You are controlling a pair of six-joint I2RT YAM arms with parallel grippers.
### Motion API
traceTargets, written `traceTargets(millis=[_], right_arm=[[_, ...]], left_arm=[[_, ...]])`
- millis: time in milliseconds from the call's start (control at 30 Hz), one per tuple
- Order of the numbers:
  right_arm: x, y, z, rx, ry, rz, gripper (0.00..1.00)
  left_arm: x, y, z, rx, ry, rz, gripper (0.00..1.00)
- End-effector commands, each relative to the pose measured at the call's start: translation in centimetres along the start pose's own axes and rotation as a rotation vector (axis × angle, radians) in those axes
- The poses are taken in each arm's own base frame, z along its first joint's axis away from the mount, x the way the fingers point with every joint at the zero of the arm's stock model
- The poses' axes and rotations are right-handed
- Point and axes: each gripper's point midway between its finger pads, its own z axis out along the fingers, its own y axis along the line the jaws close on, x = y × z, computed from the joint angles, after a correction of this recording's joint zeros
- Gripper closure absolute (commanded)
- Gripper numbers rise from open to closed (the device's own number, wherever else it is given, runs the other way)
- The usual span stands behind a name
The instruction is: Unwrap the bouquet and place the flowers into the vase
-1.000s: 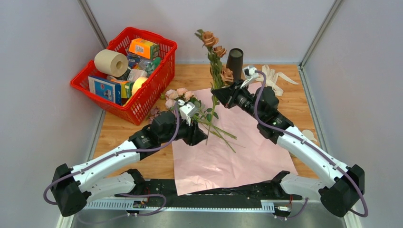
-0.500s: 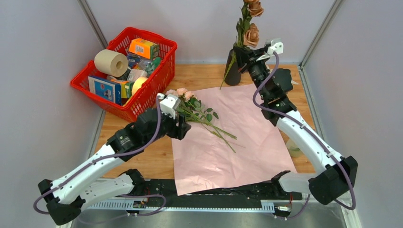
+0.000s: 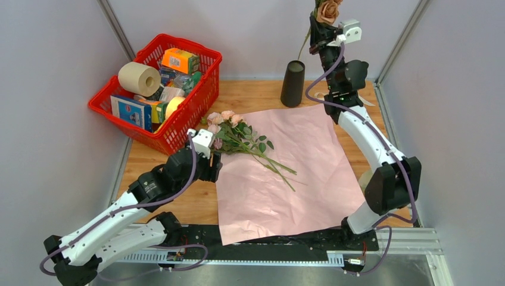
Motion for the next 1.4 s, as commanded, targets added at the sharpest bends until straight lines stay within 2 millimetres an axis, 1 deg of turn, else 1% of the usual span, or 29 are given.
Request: traceTargets(millis=[0,100,200,267,300,400,433,467,500,567,667,700,767,800,867,933,1000,1067,1133,1200,1300,1367], right_arm=[[-1.6,-0.6,1.8,-0.019,-0.108,-0.037,0.97],[1.3,-1.0,2.3,-0.004,-0.080,-0.038,0.98],[4.6,-1.3,2.6,0.008,-0.034,-0.021,0.98],[7.1,-1.3,2.4,0.009,0.007,-0.008,0.98],[9.0,-1.3,2.2,0.008,0.042,0.001,0.98],[13.8,-1.0,1.3,-0.002,0.142,0.017,0.98],[15.0,-1.0,1.0,0.001,0.171,0.018,0.97],[16.5,-1.2,0.6,0.013,0.206,0.018,0.96],[17.4,-1.6,0.4,0.035,0.233,0.014,0.94],[19.1,-2.7,-0.4,0.098,0.288,0.010,0.84],[20.0,-3.2,-1.1,0.125,0.344,-0.006,0.75],[20.0,-3.2,-1.3,0.127,0.360,-0.009,0.70],[20.0,-3.5,-1.8,0.147,0.395,-0.010,0.66],[19.4,-3.7,-2.0,0.156,0.406,-0.009,0.64],[19.1,-3.8,-2.6,0.172,0.445,-0.001,0.56],[19.0,-4.0,-3.4,0.187,0.503,0.006,0.45],[18.6,-4.2,-3.9,0.211,0.539,0.010,0.38],[18.2,-4.3,-4.7,0.219,0.553,0.007,0.38],[17.5,-4.2,-4.9,0.216,0.533,0.009,0.41],[16.9,-4.4,-4.5,0.211,0.517,-0.016,0.44],[17.0,-4.7,-3.9,0.215,0.526,-0.043,0.44],[17.1,-4.4,-3.8,0.196,0.550,-0.034,0.44]], left_arm=[[-0.5,0.3,0.2,-0.022,0.002,0.023,0.28],[-0.3,-0.3,0.2,0.008,0.014,0.022,0.28],[-0.4,-0.2,0.2,0.003,0.010,0.022,0.27],[-0.4,-0.1,0.0,0.000,0.004,0.021,0.27],[-0.5,0.0,-0.1,0.000,-0.002,0.019,0.27],[-0.7,0.1,-0.3,0.001,-0.017,0.013,0.27],[-0.8,0.1,-0.3,0.000,-0.021,0.013,0.27],[-0.8,0.1,-0.4,-0.001,-0.024,0.013,0.27],[-0.8,0.1,-0.4,-0.001,-0.024,0.013,0.27],[-0.8,0.2,-0.4,-0.002,-0.024,0.014,0.27],[-0.7,0.2,-0.2,-0.006,-0.018,0.015,0.27],[-0.7,0.3,-0.2,-0.008,-0.020,0.017,0.27],[-0.6,0.2,-0.1,-0.010,-0.013,0.017,0.27],[-0.5,0.3,-0.1,-0.013,-0.009,0.018,0.27],[-0.5,0.3,-0.1,-0.017,-0.005,0.020,0.27],[-0.4,0.3,0.0,-0.018,-0.002,0.022,0.27],[-0.5,0.3,-0.1,-0.017,-0.003,0.022,0.27],[-0.5,0.3,-0.1,-0.016,-0.004,0.020,0.27],[-0.6,0.2,-0.1,-0.010,-0.006,0.020,0.27],[-0.5,0.1,-0.1,-0.007,-0.005,0.020,0.27],[-0.5,0.1,-0.1,-0.004,-0.004,0.020,0.27],[-0.5,0.2,-0.1,-0.010,-0.003,0.020,0.27]])
